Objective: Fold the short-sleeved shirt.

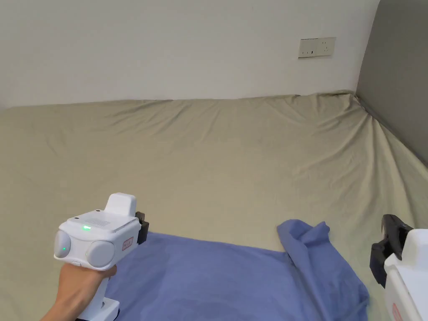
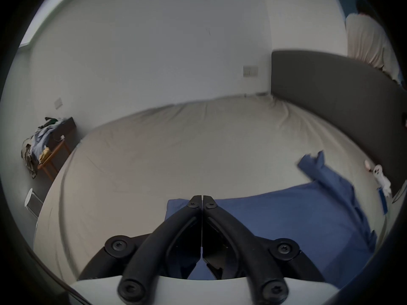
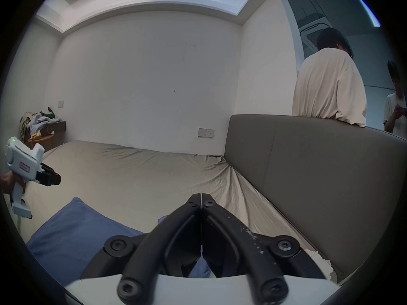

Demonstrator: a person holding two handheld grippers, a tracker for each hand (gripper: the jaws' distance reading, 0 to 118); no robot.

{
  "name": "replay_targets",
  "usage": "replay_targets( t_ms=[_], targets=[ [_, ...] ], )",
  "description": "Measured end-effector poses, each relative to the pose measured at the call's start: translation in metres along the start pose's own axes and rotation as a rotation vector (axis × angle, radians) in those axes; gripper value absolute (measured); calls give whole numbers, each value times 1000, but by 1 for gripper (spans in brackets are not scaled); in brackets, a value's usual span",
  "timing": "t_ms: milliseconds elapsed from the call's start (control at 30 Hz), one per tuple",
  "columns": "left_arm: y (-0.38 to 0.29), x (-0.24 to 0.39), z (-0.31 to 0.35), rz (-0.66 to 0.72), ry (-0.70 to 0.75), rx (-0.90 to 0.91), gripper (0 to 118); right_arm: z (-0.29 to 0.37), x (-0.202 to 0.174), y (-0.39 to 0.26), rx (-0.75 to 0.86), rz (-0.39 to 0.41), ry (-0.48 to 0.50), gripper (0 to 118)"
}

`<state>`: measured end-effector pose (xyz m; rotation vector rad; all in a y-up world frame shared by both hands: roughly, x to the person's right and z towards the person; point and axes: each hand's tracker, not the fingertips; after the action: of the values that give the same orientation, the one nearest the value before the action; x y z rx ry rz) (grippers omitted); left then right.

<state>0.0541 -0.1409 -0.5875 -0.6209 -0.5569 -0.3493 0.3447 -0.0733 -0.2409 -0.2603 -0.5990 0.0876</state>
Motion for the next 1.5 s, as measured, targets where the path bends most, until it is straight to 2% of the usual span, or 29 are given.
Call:
replay_targets(
  t_ms=[33, 133, 200, 267, 333, 400, 433, 467, 500, 533, 600, 633, 700, 733, 767, 833, 867, 900, 967, 1033, 1100, 1133, 1167, 1200, 1233, 1267, 1300, 1367, 1500],
  targets=[
    [-1, -5, -21, -10, 0, -35, 15, -10, 0, -2, -8, 2, -3, 2],
    [-2, -21, -79, 33, -16, -161, 31, -34, -1, -8, -34, 7, -11, 2],
    [-6, -32, -110, 64, -24, -241, 77, -47, 0, -14, -53, 7, -15, 2],
    [-12, -37, -134, 70, 21, -267, 103, -57, 0, -19, -70, 10, -20, 2],
    [-19, -40, -154, 75, 29, -269, 99, -66, 1, -26, -91, 19, -24, 2],
    [-24, -43, -170, 107, 24, -330, 90, -73, 3, -34, -114, 19, -25, 2],
    [-27, -41, -177, 117, 21, -365, 80, -77, 5, -37, -135, 22, -26, 2],
    [-31, -39, -182, 127, 20, -390, 56, -80, 7, -40, -151, 19, -28, 2],
    [-35, -38, -183, 141, -23, -397, 46, -84, 9, -43, -166, 15, -28, 2],
    [-34, -36, -175, 158, -17, -315, 40, -89, 12, -46, -199, 9, -21, 2],
    [-31, -31, -171, 151, -35, -322, 5, -103, 17, -53, -256, -3, -21, 3],
    [-31, -28, -170, 141, -56, -323, 1, -113, 19, -56, -296, -14, -14, 7],
    [-25, -21, -164, 93, -18, -321, 1, -139, 23, -64, -394, -12, 19, 29],
    [-23, -22, -154, 103, -25, -291, 1, -152, 25, -71, -420, -25, 26, 45],
    [-21, -23, -147, 116, -27, -262, 1, -166, 26, -77, -471, -17, 32, 71],
    [-14, -23, -120, 148, -46, -210, 1, -194, 29, -94, -589, -78, 54, 103],
    [-11, -23, -106, 147, -52, -190, 1, -208, 29, -105, -647, -101, 69, 109],
    [-9, -25, -93, 142, -55, -174, 1, -219, 30, -116, -692, -148, 50, 108],
    [-5, -26, -71, 137, -67, -145, 1, -239, 25, -135, -781, -141, 30, 107],
    [-2, -27, -51, 140, -79, -128, 1, -253, 20, -152, -870, -125, 6, 88],
    [0, -27, -39, 138, -86, -109, 1, -257, 13, -163, -905, -91, 51, 80],
    [0, -26, -33, 133, -85, -109, 1, -255, 9, -165, -910, -88, 50, 75],
    [1, -25, -29, 129, -85, -107, 1, -246, 4, -161, -833, -70, 27, 67],
    [0, -24, -24, 124, -85, -105, 1, -244, 0, -158, -838, -26, 53, 61],
    [0, -26, -26, 121, -83, -102, 1, -246, -3, -156, -854, 5, 96, 48],
    [0, -26, -24, 122, -82, -100, 1, -246, -6, -153, -855, 17, 106, 15],
    [-1, -26, -18, 127, -79, -93, 1, -245, -8, -152, -848, 77, 56, 4],
    [-1, -29, -12, 149, -75, -82, 1, -236, -6, -140, -781, 122, 84, 4],
    [4, -35, 16, 168, -46, -44, 1, -199, 11, -88, -572, 164, 39, 4]
  ],
)
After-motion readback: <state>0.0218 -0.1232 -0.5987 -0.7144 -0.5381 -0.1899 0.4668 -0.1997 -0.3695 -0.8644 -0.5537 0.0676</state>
